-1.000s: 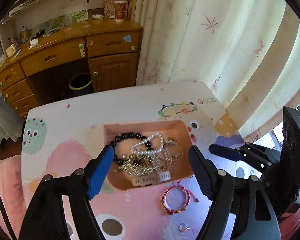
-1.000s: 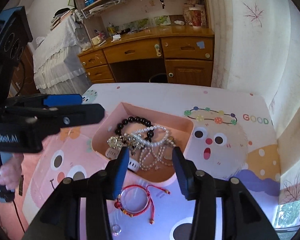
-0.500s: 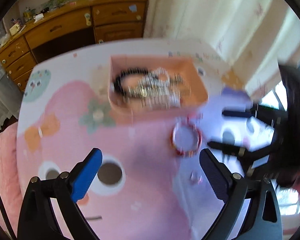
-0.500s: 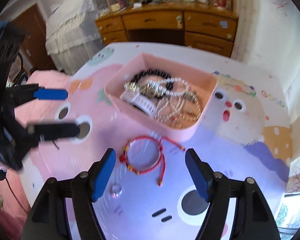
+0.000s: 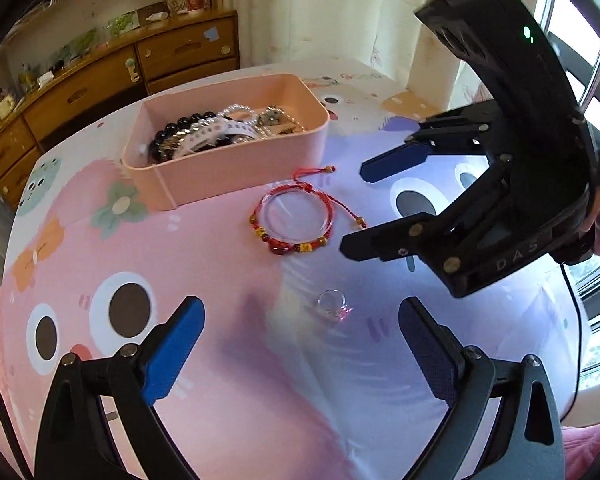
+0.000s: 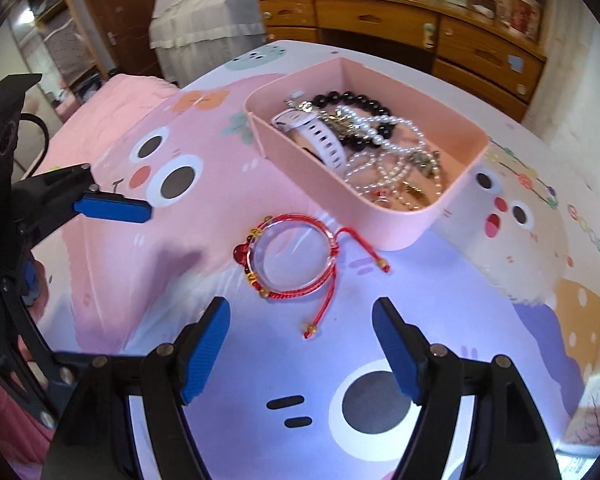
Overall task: Organize jewelry
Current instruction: 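Grasp the clear ring with the left gripper while the right gripper reaches toward the red string bracelet, then grasp the red string bracelet with the right gripper while the left gripper lifts the clear ring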
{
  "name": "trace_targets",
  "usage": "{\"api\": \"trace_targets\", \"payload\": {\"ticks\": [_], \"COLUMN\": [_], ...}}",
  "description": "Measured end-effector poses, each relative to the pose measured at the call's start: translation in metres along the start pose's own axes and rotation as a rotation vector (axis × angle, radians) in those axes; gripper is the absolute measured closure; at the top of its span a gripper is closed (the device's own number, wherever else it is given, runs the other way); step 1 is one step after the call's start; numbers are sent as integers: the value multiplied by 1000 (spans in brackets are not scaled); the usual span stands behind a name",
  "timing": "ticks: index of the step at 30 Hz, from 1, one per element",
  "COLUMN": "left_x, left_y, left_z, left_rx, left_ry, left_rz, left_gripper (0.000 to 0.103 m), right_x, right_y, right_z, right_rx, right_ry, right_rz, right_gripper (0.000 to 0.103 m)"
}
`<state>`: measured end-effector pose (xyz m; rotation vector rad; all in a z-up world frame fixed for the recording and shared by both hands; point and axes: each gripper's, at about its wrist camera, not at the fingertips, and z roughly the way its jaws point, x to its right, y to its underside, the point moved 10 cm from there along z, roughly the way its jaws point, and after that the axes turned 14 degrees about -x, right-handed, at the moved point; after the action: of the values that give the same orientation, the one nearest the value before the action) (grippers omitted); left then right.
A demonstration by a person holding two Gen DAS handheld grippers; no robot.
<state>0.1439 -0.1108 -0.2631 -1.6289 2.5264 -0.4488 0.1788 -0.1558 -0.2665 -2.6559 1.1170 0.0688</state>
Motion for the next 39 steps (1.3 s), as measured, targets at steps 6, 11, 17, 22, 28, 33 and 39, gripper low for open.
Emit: {"api": "trace_targets", "payload": {"ticks": [6, 11, 17, 22, 28, 33, 39], "left_x": [10, 8, 8, 11, 10, -2, -30], "left_y": [-5, -3, 0, 1, 2, 7, 15], "left_z": [16, 27, 26, 24, 22, 19, 13], "left_rx": [-26, -59, -40, -21, -24, -28, -44], "left_ry": [-30, -48, -31, -24, -2, 20, 27], "left_rz": [22, 17, 13, 27, 21, -20, -96], "left_gripper": [23, 38, 56, 80, 96, 96, 96], "right_x": [0, 6, 8, 7, 6, -3, -13], "right_y": [-3, -3, -4, -7, -12, -15, -19], "right_z": [3, 4, 6, 6, 6, 11, 24], "right_rx": [19, 27, 29, 28, 27, 8, -28], "right_ry": [-28, -50, -52, -43, -29, 14, 152], "right_rz": [-28, -21, -9, -10, 6, -22, -53], "right_gripper": [29, 29, 29, 29, 29, 29, 28]}}
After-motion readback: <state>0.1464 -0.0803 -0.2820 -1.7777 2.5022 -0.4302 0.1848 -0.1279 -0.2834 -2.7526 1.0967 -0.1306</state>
